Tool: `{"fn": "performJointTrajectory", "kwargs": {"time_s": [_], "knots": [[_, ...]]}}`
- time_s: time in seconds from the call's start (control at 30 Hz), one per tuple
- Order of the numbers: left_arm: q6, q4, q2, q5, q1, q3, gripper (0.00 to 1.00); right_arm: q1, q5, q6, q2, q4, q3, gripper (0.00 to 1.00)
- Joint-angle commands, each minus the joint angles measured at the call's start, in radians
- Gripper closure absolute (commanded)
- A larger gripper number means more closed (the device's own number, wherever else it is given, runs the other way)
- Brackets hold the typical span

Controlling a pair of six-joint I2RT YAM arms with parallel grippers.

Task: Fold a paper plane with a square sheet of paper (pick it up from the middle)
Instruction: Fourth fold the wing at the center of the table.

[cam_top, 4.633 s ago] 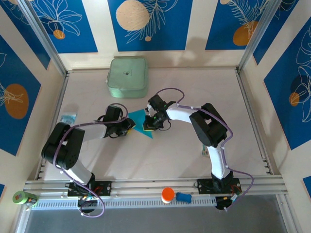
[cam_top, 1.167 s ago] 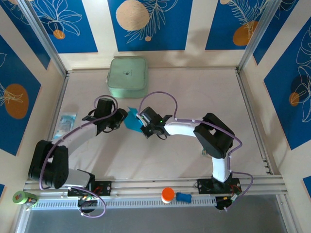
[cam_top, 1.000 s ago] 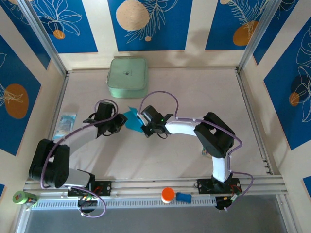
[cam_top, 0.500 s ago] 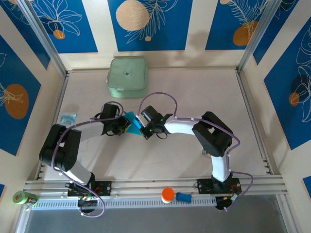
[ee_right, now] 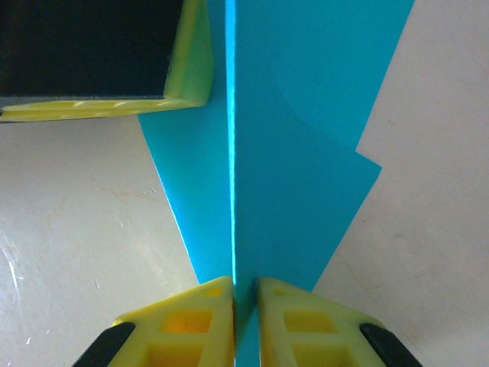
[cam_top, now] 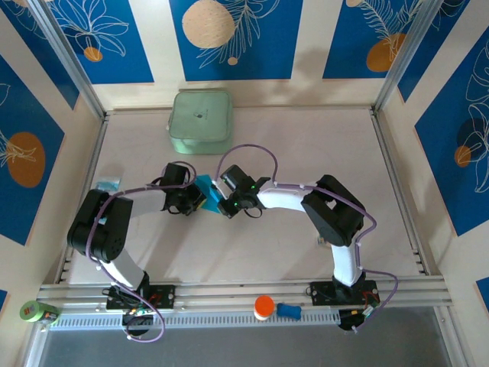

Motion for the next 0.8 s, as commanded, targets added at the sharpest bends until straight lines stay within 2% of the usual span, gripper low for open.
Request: {"fn": "performJointTrajectory", "kwargs": {"time_s": [0.0, 0.17, 0.47, 0.77], "knots": [[0.031, -0.025, 0.021, 0.016, -0.005, 0.031, 0.88, -0.003, -0.028, -0.02, 0.019, -0.017, 0.028, 0.85], [0.035, -0.025, 0.031, 0.02, -0.006, 0.034, 0.88, -0.004, -0.04, -0.022, 0.023, -0.014, 0.029, 0.86], [0.04, -0.028, 0.037, 0.019, -0.007, 0.034, 0.89, -0.006, -0.09, -0.036, 0.033, -0.026, 0.041, 0.93], [0.047, -0.036, 0.037, 0.016, -0.008, 0.032, 0.89, -0.029, -0.163, -0.014, 0.054, -0.051, 0.064, 0.93]]}}
